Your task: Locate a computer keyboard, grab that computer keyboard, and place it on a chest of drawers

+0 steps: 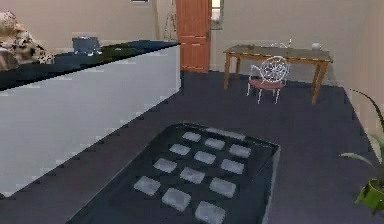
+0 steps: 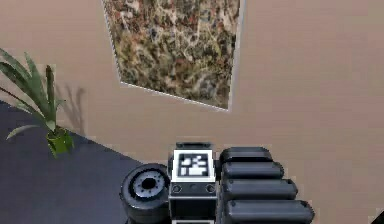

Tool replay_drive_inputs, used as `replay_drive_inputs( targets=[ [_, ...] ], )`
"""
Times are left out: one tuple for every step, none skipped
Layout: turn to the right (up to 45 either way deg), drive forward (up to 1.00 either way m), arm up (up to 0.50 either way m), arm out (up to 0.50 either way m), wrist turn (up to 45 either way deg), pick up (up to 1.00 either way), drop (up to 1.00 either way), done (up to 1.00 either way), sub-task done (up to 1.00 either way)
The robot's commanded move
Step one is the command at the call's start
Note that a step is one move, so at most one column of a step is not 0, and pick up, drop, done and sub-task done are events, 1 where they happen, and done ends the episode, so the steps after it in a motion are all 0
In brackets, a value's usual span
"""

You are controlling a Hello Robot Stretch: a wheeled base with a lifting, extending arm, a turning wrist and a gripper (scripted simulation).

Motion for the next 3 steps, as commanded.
replay_drive_inputs(
  targets=[
    [0.0, 1.00, 0.00, 0.00, 0.0, 0.00, 0.00, 0.00, 0.00],
    [3.0, 0.00, 0.00, 0.00, 0.0, 0.00, 0.00, 0.00, 0.00],
    [0.0, 1.00, 0.00, 0.00, 0.0, 0.00, 0.00, 0.00, 0.00]
  ],
)
